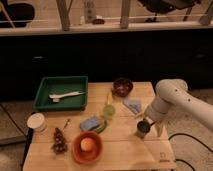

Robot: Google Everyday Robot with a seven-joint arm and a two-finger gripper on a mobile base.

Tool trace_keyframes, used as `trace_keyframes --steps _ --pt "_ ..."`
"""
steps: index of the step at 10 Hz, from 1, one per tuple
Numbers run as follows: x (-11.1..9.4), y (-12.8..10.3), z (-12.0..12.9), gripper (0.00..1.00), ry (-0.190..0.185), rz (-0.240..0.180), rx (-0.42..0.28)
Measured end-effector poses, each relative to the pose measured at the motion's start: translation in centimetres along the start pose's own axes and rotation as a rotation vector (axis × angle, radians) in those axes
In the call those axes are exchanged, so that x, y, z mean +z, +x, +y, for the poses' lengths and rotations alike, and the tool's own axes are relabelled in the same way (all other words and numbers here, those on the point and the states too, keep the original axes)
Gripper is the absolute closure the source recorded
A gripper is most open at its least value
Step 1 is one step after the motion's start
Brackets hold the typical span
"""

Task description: Stack cups on top of each other

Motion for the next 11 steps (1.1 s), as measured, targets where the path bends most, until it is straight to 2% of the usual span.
trace_keyframes --steps 5,7,11 --pt "0.8 0.0 -0.3 0.2 0.001 -0.049 0.004" --pt "1.7 0.3 -0.2 0.2 0.008 -0.084 0.021" --pt "2.9 0.4 -0.5 0.22 0.0 -0.107 0.022"
